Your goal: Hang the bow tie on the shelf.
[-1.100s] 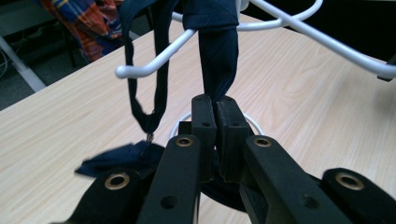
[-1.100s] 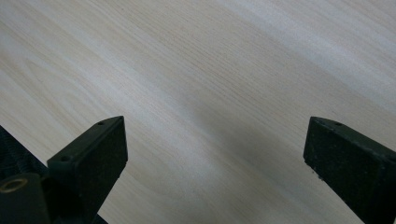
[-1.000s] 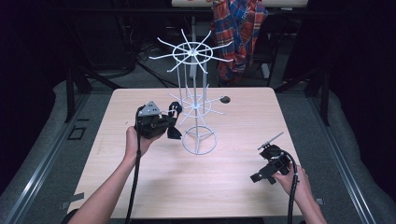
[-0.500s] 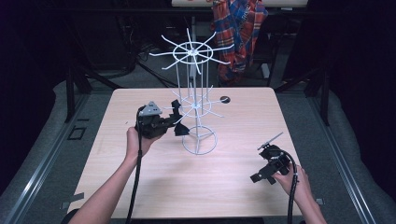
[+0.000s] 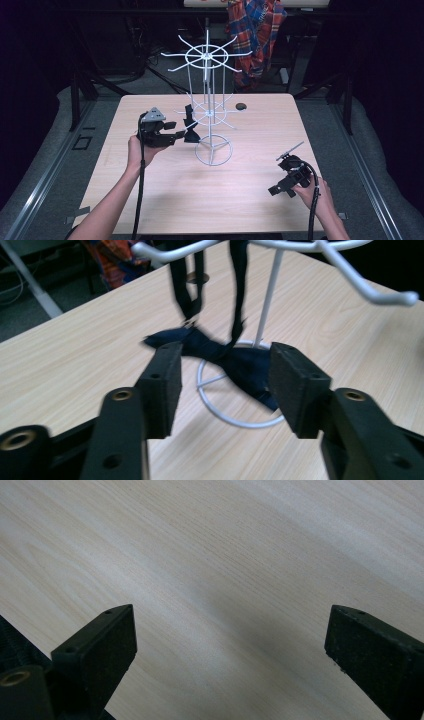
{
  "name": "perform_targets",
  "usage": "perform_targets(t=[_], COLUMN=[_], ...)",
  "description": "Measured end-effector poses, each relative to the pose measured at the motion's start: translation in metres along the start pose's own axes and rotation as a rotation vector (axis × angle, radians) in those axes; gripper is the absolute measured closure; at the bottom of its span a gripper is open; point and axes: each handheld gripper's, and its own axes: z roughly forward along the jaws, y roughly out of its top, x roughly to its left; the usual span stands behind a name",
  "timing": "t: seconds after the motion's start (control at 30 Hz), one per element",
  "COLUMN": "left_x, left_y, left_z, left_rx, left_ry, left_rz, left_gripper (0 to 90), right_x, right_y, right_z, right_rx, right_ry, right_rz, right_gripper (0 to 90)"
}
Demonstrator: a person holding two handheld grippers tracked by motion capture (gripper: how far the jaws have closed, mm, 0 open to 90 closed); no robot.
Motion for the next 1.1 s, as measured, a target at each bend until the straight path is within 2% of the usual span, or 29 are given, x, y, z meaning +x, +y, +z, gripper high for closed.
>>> perform_targets(t=[0.07,0.2,0.3,0.4,0.57,0.63,0.67,0.73,0.77,0.87,0.9,0.93,0.97,1.07,1.1], left_x=[0.0,0.0,-0.001,0.0,0.0,-0.001,-0.002,-0.003,-0.003,-0.006,-0.007,-0.008,-0.009,-0.011,-0.013], left_y=[0.0,-0.004,-0.006,-0.013,-0.022,-0.027,-0.032,-0.035,-0.038,-0.045,-0.047,-0.05,-0.052,-0.057,-0.061], left_z=[-0.001,-0.008,-0.012,-0.024,-0.038,-0.044,-0.049,-0.054,-0.056,-0.064,-0.066,-0.068,-0.07,-0.073,-0.074], left_rx=[0.008,0.053,0.064,0.084,0.109,0.12,0.137,0.154,0.16,0.178,0.186,0.195,0.206,0.224,0.236], left_ry=[0.007,0.021,0.026,0.041,0.061,0.074,0.084,0.088,0.096,0.111,0.115,0.116,0.118,0.122,0.126], left_rz=[-0.001,0.006,0.004,-0.014,-0.033,-0.043,-0.05,-0.053,-0.055,-0.066,-0.067,-0.074,-0.077,-0.082,-0.087], left_gripper=[42.2,31.2,25.1,20.3,15.5,14.4,13.5,11.1,9.6,7.0,6.8,6.0,5.0,3.2,2.9], right_x=[0.0,0.0,0.0,0.001,0.002,0.003,0.004,0.004,0.003,0.004,0.005,0.003,0.004,0.004,0.004], right_y=[0.0,0.0,0.0,0.0,0.0,0.0,0.0,0.0,0.001,0.0,0.0,0.001,0.0,0.0,0.0], right_z=[0.0,0.0,0.0,0.0,-0.001,0.0,0.001,0.0,-0.001,0.0,0.0,-0.001,0.0,-0.001,-0.001], right_rx=[-0.004,-0.002,0.001,-0.009,-0.009,-0.023,-0.036,-0.035,-0.015,-0.025,-0.037,-0.014,-0.033,-0.03,-0.022], right_ry=[-0.002,-0.003,-0.006,-0.006,0.0,0.01,-0.002,-0.006,-0.006,0.005,-0.005,-0.001,-0.001,-0.004,-0.019], right_rz=[-0.001,-0.001,-0.003,0.005,0.007,0.015,0.028,0.026,0.007,0.015,0.027,0.005,0.022,0.017,0.01], right_gripper=[6.3,6.2,6.1,6.1,6.0,6.0,6.0,5.9,6.0,5.9,5.9,5.9,6.0,6.0,6.0])
